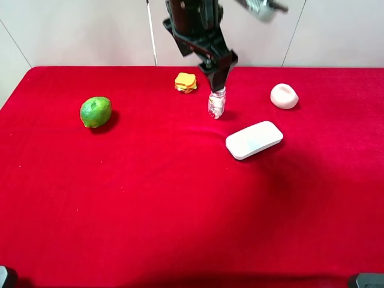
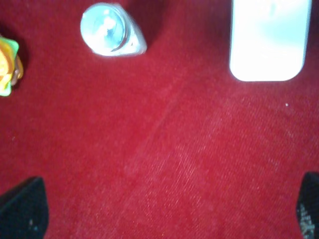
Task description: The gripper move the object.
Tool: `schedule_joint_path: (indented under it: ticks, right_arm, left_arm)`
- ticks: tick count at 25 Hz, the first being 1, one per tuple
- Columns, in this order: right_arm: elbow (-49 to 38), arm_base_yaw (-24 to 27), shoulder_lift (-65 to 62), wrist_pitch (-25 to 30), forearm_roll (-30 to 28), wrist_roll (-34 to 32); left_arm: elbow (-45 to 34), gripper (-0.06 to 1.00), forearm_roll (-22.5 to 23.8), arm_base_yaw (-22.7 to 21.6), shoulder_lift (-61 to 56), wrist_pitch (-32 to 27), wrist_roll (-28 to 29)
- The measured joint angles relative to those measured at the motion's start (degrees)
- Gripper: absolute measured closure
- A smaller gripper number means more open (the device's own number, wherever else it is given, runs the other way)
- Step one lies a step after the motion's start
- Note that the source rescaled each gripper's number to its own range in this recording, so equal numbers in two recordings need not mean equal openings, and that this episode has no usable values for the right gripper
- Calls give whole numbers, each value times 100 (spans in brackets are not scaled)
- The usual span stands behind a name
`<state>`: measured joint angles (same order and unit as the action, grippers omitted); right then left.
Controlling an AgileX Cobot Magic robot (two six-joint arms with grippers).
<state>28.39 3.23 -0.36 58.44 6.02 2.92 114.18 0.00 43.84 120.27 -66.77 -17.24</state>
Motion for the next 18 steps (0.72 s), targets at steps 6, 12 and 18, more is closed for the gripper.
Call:
schedule_joint_path:
  ticks: [6,12,18]
  right_arm:
    - [0,0,0,0,0,0]
    - [0,0,0,0,0,0]
    - [0,0,0,0,0,0]
  left_arm:
    - [-538,-6,0,0,-696,0,246]
    - [-1872,-6,0,0,-1766,0,492]
    - [-3291,-6,0,0,-3060,5,592]
